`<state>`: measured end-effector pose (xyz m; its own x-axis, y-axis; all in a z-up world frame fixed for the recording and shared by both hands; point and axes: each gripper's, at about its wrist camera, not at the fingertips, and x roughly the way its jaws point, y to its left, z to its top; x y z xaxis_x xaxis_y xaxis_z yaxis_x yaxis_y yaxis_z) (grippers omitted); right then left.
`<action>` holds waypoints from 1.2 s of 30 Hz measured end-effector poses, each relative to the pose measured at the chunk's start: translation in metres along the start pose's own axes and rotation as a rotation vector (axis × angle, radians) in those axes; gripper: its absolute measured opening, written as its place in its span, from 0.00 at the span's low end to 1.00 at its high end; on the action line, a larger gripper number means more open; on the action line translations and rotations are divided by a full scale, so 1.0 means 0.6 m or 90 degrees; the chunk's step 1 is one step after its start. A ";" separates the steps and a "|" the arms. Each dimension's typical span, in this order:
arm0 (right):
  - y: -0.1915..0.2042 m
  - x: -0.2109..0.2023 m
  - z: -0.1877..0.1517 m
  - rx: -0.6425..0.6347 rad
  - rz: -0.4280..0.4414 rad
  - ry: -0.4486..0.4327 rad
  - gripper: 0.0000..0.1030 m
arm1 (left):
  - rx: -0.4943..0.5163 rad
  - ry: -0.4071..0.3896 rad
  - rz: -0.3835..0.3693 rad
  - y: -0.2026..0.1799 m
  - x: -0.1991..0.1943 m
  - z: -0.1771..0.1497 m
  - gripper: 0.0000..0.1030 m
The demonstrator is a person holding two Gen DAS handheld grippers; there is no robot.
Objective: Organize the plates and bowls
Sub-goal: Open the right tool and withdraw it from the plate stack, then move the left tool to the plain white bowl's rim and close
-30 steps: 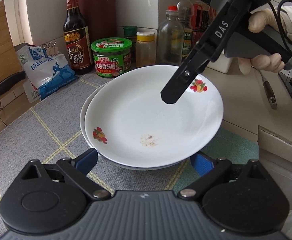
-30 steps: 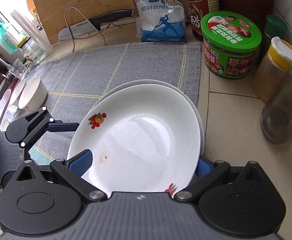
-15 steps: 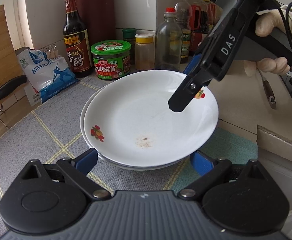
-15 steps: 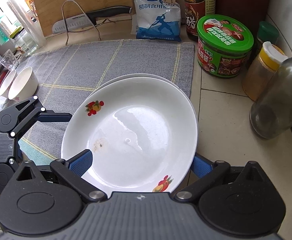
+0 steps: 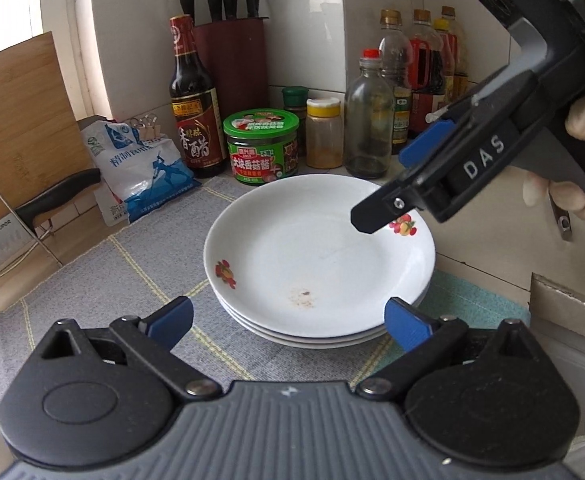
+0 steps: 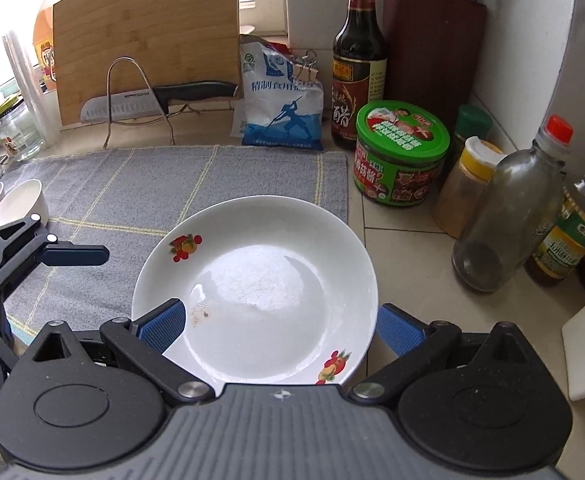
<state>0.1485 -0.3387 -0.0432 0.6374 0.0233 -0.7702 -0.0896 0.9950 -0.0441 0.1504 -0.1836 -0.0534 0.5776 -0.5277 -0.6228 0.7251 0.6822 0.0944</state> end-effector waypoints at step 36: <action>0.460 -0.020 -0.102 -0.170 0.179 -0.100 1.00 | -0.198 0.070 0.242 0.247 -0.352 -0.218 0.99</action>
<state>0.0692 -0.0701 -0.0851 0.6665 0.3259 -0.6704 -0.4590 0.8881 -0.0246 0.0864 0.0953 -0.0094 0.7246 -0.1674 -0.6685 0.3149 0.9433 0.1052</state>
